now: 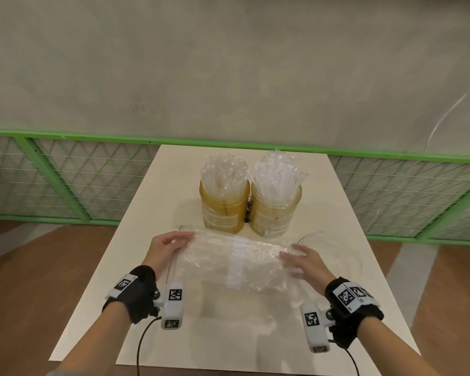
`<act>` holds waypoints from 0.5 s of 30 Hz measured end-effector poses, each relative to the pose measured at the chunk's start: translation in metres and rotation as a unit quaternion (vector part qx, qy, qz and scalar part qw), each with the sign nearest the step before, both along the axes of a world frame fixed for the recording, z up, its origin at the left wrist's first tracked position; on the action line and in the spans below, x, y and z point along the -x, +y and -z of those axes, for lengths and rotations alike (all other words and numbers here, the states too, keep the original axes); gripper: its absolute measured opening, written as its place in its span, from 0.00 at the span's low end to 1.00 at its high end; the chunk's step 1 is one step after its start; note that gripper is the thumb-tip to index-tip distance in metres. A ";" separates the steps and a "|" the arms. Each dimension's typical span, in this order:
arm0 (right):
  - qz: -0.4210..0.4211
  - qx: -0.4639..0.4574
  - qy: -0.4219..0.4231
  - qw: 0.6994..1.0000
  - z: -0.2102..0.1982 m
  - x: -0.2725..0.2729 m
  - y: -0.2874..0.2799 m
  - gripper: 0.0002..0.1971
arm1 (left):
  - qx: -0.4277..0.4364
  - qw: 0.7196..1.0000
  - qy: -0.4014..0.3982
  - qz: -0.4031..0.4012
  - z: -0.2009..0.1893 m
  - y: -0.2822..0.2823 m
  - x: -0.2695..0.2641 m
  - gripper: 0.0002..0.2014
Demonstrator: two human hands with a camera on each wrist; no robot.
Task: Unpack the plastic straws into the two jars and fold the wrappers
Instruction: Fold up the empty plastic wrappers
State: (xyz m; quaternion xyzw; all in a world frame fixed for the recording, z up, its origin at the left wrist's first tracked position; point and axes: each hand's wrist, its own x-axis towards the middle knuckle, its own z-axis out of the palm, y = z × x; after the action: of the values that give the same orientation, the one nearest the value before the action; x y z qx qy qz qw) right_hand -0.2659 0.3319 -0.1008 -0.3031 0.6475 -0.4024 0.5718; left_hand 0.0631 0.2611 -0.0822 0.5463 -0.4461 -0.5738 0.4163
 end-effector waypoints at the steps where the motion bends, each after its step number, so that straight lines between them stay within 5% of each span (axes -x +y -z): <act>1: -0.023 -0.017 0.016 0.999 0.004 -0.001 0.001 0.29 | 0.001 1.000 0.006 -0.002 0.001 0.000 0.001 0.10; 5: -0.002 0.020 0.019 1.000 0.007 -0.005 0.007 0.11 | -0.015 0.999 0.027 0.038 0.000 -0.001 -0.005 0.13; 8: 0.053 0.062 0.001 0.997 0.007 -0.009 0.006 0.21 | -0.011 0.996 -0.018 0.092 0.006 0.004 -0.006 0.20; 11: -0.016 0.009 -0.035 0.999 0.006 -0.013 0.010 0.29 | -0.004 0.996 -0.016 0.086 0.009 0.008 -0.001 0.24; 15: 0.000 0.003 0.041 0.999 0.011 -0.009 0.010 0.31 | 0.058 0.988 -0.106 0.096 0.008 0.008 0.002 0.26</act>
State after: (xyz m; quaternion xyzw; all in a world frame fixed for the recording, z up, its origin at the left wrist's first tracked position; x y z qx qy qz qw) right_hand -0.2566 0.3417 -0.1119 -0.3212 0.6691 -0.3914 0.5440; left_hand 0.0611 0.2694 -0.0898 0.5339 -0.5706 -0.5229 0.3405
